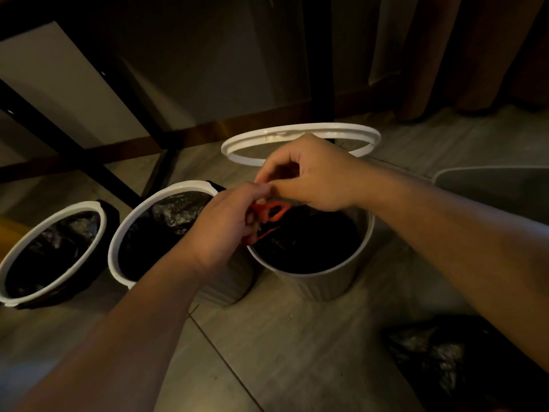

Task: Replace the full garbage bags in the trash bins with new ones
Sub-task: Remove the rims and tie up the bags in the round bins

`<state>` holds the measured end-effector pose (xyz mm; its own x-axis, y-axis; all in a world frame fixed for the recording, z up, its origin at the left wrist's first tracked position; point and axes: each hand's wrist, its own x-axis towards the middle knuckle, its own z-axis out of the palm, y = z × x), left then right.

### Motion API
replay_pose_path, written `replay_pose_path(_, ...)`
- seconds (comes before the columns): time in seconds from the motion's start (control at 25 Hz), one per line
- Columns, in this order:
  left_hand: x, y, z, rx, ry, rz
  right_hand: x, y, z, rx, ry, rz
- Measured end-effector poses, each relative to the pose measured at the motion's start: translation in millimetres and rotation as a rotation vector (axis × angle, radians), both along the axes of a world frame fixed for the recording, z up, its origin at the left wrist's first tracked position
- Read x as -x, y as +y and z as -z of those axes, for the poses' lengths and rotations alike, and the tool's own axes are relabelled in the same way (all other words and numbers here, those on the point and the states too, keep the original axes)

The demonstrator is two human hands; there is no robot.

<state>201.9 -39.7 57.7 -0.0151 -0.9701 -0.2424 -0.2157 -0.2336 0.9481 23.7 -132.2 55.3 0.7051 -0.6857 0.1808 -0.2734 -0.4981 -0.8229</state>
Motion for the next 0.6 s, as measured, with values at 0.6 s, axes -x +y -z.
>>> replay_pose_path(0.6, 3, 17, 28, 0.265, 0.177, -0.278, -9, 4, 6, -0.219, -0.121, 0.123)
